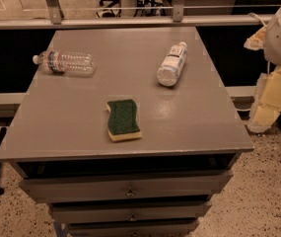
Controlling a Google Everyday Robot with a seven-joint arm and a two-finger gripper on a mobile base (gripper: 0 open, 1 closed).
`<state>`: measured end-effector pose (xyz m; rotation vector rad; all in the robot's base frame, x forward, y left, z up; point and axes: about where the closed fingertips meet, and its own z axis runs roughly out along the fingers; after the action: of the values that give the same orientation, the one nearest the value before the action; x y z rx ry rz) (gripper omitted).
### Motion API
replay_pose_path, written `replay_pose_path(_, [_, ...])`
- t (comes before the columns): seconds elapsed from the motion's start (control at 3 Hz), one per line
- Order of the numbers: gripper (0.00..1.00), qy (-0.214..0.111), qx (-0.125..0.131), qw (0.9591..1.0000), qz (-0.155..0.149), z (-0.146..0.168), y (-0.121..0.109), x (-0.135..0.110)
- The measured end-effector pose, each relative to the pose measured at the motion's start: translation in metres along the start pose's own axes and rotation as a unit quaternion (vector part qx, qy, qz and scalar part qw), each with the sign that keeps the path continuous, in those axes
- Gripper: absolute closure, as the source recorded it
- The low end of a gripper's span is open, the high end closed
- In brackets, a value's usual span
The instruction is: Pick sponge
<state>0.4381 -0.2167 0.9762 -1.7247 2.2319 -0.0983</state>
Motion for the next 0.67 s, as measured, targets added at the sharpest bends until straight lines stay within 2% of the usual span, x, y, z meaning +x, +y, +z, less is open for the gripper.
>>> replay_pose_path(0.33, [0.0,-0.002,0.002,1.0,0.0,0.0,0.0,-0.001])
replay_pose_path(0.67, [0.0,-0.025,-0.006,0.9996,0.009,0.017,0.002,-0.023])
